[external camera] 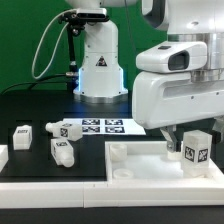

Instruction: Assemble one leg

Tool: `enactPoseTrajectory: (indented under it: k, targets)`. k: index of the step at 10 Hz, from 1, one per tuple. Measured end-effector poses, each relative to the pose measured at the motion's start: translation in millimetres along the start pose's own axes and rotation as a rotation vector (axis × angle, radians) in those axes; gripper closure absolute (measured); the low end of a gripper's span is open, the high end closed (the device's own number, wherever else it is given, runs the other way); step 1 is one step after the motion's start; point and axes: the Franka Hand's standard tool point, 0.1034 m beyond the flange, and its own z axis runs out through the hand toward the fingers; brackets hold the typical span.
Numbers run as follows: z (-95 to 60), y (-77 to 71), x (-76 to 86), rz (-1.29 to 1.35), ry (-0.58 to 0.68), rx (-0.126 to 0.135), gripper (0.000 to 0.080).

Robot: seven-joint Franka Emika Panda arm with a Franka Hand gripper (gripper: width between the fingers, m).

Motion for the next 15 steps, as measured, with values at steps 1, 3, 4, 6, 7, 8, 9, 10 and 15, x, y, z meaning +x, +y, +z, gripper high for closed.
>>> enactPoseTrajectory:
  k: [1,3,4,6,7,8,9,10,15]
  targets:
    - [0.1,-0.3,0.0,0.017,0.000,0.001,0.0279]
    - [0.5,-1.1,0.0,0.172,0.000,0.003,0.0515]
    - [0.6,-1.2,0.0,0.246,0.000,0.003,0.0515]
    - [1.0,-1.7,0.4,0.449,0.012,0.002,0.0515]
    - [1.1,-2.9,0.6,0.587,0.011,-0.001,0.0515]
    - [0.9,-2.4,0.2,0.733,0.008,-0.004,0.0515]
    - [1.1,-1.4,-0.6,0.920,0.004,0.007,0.0515]
    - [1.7,-0.9,-2.0,1.128,-0.008,0.026,0.0514]
    - [2.6,-2.0,-3.2,1.517,-0.037,0.058,0.0439]
